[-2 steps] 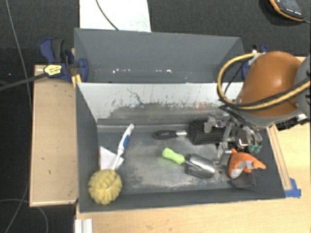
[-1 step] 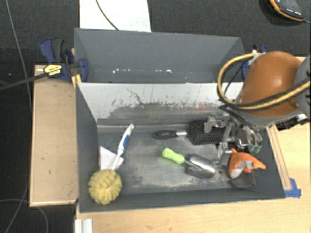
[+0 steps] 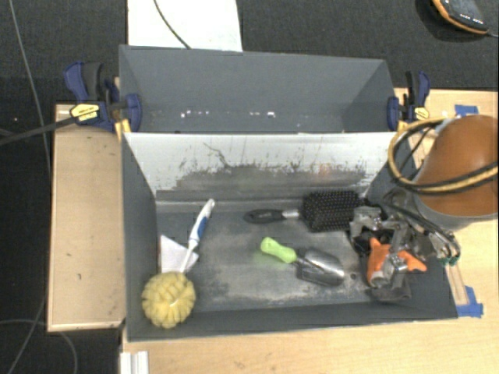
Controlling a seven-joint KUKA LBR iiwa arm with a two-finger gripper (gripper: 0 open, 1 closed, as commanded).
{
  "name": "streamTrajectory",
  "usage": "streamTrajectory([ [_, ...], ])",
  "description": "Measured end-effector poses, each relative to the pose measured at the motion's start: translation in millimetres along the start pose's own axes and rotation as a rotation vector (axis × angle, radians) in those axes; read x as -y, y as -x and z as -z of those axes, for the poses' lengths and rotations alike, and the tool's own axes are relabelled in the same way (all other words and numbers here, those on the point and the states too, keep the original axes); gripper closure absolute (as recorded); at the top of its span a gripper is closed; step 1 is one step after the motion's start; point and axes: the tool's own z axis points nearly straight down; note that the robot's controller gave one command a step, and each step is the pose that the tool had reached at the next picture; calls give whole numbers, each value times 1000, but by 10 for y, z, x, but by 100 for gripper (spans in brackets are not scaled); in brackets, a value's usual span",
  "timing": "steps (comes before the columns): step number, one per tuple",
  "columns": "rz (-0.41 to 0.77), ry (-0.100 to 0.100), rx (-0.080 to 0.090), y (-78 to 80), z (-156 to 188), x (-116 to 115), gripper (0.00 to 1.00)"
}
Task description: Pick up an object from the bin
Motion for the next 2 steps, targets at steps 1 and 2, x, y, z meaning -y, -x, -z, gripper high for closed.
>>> streamTrajectory([
  [1,-240,-1,5,300,33,86,0],
  [2,-240,-1,5,295,35,85,0],
])
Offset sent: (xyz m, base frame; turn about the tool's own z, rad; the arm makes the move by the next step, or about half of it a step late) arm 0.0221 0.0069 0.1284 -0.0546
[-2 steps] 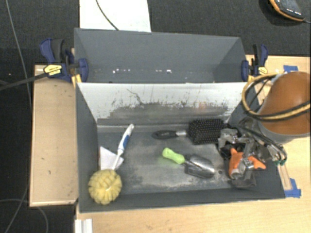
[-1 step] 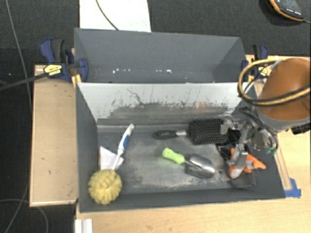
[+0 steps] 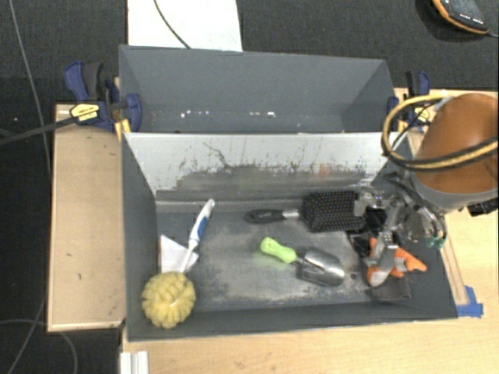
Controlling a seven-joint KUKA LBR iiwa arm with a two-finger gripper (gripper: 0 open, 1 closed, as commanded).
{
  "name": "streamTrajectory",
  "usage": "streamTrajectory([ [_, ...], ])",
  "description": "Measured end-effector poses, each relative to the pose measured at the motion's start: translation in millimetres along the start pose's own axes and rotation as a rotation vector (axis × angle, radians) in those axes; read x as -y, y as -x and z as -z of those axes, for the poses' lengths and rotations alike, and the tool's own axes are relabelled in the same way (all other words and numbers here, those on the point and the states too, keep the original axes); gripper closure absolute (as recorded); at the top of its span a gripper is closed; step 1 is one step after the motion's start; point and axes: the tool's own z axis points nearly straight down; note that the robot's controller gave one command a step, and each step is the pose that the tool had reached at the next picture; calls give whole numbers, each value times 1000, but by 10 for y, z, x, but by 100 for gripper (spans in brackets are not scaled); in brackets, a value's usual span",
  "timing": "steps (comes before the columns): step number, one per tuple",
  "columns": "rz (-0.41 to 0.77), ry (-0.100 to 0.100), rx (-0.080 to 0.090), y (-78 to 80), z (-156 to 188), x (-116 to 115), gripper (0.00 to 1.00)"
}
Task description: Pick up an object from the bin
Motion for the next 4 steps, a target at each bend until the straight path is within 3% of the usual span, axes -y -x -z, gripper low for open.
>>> streamTrajectory([
  [1,131,-1,6,544,538,104,0],
  [2,-1,0,1,8,-638,259,0],
  [4,-9,4,-16,-33,-729,244,0],
])
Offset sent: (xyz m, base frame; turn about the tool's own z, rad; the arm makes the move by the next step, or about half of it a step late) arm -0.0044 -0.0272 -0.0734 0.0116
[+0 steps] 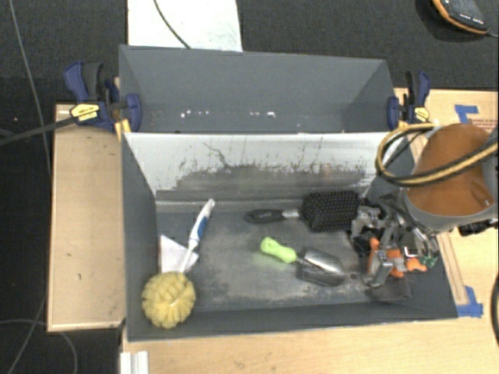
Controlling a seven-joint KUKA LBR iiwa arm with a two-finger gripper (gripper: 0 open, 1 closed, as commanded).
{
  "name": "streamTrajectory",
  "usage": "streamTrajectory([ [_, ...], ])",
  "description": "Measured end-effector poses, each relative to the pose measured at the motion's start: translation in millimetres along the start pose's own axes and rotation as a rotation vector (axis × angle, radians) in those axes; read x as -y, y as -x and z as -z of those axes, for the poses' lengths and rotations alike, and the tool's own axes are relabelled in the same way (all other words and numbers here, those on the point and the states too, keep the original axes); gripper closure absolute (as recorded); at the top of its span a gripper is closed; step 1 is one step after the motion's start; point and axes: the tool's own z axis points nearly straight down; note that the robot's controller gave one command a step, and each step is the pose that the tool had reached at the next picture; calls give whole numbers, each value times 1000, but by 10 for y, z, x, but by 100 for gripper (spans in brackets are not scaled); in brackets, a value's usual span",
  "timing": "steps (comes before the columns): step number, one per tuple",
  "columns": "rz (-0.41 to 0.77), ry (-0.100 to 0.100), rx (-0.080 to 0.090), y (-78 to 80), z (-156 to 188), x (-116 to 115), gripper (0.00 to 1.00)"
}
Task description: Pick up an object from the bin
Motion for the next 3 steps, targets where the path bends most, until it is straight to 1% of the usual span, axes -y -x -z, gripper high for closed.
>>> streamTrajectory([
  [1,163,0,3,45,84,333,100],
  [2,163,0,3,45,84,333,100],
  [3,166,-3,13,-14,1030,271,100],
])
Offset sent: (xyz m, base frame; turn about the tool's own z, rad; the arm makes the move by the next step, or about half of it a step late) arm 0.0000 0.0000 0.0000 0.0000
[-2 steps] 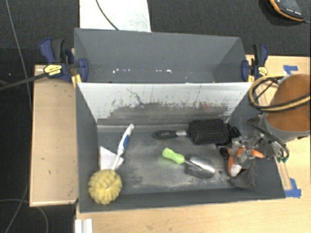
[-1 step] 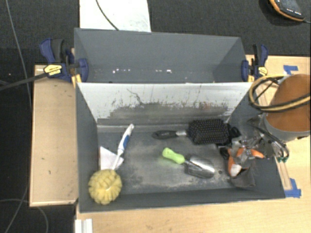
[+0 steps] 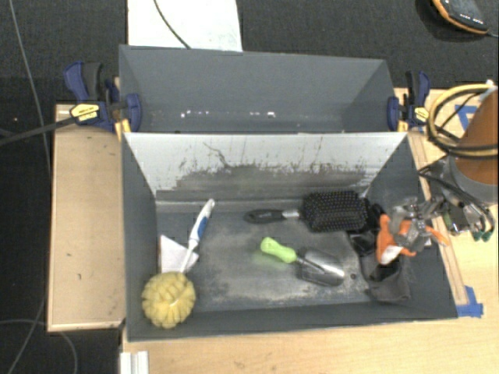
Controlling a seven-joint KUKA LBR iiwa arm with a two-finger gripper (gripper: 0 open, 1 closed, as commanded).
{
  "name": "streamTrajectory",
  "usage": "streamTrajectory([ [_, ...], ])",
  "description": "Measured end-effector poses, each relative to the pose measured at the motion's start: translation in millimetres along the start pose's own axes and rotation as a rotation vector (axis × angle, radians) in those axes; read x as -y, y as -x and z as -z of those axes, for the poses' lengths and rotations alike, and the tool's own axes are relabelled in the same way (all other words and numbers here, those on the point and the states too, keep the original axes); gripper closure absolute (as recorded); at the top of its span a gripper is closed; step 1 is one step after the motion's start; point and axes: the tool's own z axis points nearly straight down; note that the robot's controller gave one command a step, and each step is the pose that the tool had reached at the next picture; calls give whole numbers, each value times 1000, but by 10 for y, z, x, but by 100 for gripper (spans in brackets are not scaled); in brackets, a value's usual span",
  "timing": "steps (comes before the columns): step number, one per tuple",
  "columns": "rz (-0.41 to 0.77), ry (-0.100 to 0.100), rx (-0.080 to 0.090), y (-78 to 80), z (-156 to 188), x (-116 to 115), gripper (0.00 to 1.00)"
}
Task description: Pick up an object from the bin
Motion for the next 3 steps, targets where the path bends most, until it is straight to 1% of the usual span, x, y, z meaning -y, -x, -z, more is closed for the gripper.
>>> streamTrajectory([
  [1,-42,2,-3,321,319,83,100],
  [2,-112,3,-7,-151,-396,39,100],
  [3,114,0,2,-187,172,-64,100],
])
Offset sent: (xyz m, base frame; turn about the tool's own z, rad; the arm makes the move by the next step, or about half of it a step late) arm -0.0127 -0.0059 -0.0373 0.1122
